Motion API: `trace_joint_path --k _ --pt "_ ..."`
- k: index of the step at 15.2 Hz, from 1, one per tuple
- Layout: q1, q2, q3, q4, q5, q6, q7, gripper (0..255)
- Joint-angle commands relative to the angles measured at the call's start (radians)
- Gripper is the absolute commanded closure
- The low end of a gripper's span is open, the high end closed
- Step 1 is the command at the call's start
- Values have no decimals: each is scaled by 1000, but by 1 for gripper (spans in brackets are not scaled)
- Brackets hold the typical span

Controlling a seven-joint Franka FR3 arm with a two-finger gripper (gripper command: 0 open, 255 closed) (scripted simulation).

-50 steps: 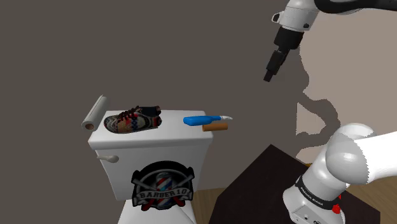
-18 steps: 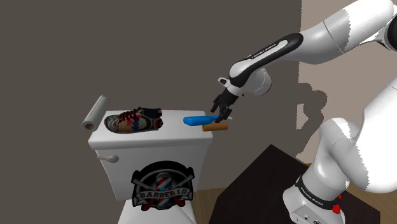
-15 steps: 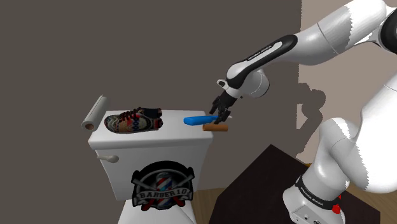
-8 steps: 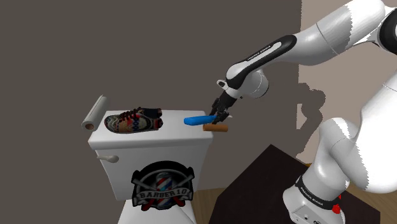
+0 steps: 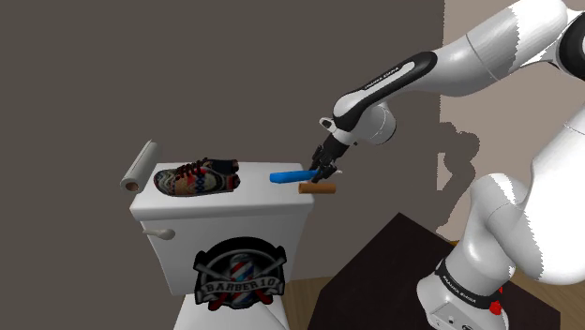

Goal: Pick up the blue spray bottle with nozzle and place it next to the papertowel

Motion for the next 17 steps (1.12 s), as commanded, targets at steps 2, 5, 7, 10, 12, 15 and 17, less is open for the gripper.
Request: trace_joint_path --k 2,5,7,10,12,15,17 --pt "-5 -15 2 0 -28 -7 24 255" --pt "-23 -58 13 2 -104 -32 90 255" --pt "-37 -84 22 5 -149 -50 130 255" --pt "-57 -121 37 13 -207 -82 182 255" --pt "-70 -143 47 21 -240 -105 213 255" --pt "-88 -174 62 34 -283 -140 255 255" --pt "-98 -193 72 45 -307 -165 279 255"
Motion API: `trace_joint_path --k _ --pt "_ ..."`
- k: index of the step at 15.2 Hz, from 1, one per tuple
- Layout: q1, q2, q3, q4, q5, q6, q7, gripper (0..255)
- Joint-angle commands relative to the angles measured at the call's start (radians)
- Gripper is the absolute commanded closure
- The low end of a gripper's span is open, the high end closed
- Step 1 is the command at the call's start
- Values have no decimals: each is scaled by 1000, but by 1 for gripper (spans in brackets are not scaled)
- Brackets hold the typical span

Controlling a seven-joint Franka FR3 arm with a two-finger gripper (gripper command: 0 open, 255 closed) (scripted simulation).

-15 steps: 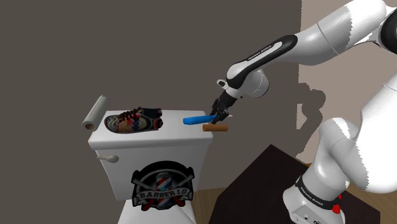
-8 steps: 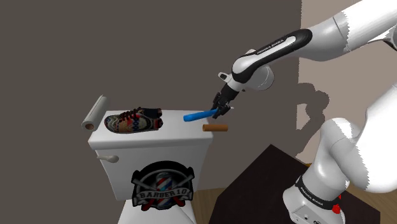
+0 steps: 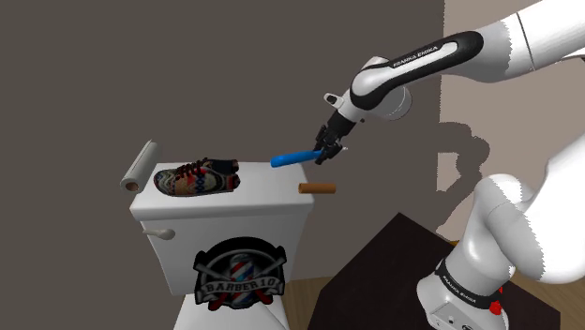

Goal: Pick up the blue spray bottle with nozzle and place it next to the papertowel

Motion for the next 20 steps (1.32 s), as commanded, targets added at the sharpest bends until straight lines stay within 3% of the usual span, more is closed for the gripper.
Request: trace_joint_path --k 1,13,20 --pt "-11 -19 9 11 -24 -25 24 255" --pt "-51 -100 54 95 -113 -173 127 255" --pt "43 135 73 304 7 -155 153 255"
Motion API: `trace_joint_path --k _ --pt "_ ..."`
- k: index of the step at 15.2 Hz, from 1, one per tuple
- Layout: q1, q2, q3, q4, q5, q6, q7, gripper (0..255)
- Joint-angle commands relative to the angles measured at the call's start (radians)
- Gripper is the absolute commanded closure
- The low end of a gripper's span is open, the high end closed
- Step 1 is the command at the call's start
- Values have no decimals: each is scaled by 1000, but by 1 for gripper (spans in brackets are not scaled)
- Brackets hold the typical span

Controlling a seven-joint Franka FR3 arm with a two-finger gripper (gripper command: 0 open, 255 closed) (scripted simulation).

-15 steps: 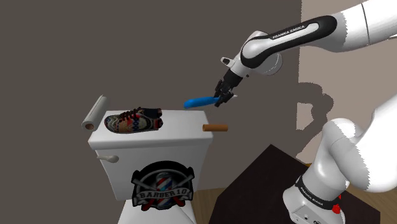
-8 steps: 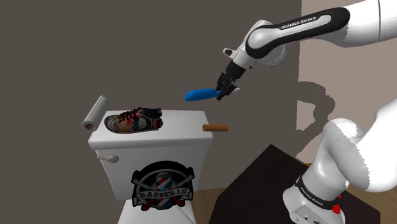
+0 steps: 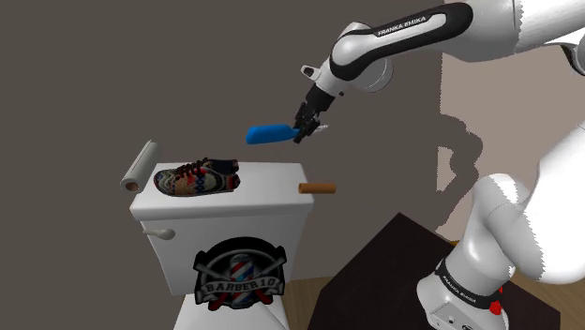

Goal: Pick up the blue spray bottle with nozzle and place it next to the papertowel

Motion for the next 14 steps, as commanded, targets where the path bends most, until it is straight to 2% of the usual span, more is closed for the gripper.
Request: trace_joint_path --k 1,7,14 --pt "17 67 3 71 32 -8 4 255" --pt "45 277 28 302 117 -44 33 255" --pt "32 535 66 640 179 -130 100 255"
